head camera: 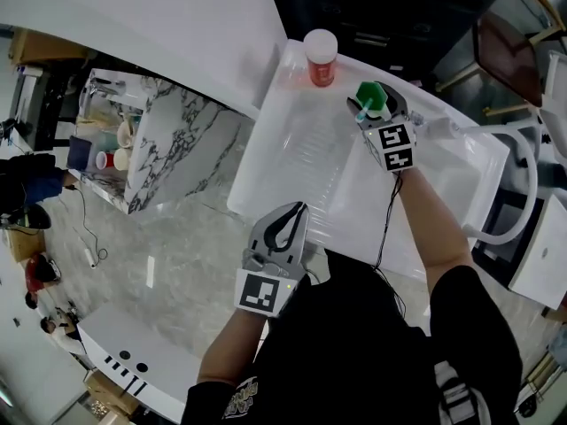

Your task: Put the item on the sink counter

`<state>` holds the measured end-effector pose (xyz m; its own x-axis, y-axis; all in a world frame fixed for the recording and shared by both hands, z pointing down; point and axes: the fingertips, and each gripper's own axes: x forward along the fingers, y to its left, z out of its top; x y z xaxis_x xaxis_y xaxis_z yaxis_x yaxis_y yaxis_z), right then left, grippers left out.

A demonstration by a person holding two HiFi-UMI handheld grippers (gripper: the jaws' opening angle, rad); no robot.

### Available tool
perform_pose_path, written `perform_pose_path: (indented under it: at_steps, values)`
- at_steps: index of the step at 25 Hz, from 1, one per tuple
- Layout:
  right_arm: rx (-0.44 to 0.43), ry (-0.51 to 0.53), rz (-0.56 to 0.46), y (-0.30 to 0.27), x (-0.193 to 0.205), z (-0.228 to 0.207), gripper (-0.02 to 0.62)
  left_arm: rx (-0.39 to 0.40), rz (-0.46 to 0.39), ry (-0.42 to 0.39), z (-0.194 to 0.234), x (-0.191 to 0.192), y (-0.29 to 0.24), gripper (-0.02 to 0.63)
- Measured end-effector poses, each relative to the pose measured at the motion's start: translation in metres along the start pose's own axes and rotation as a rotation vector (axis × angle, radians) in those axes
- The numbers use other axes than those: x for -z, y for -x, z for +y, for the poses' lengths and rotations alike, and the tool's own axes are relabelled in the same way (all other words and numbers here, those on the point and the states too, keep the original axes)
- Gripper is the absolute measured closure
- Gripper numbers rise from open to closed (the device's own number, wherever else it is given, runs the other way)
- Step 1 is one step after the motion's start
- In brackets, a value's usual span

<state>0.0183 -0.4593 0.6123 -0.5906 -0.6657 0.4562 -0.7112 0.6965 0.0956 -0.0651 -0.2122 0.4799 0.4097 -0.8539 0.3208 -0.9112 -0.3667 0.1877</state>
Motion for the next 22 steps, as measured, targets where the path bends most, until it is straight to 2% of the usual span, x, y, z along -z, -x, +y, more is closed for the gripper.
perform_pose_path:
  at_steps: [12, 22]
  values:
    - [0.019, -0.010, -0.032, -0.013, -0.003, -0.008, 0.236, -0.011, 0.022, 0.028, 0.007, 0.003, -0.006, 0.584]
    - [0.028, -0.036, -0.035, -0.002, 0.002, -0.011, 0.210, 0.016, 0.013, 0.007, -0.002, 0.005, -0.007, 0.584]
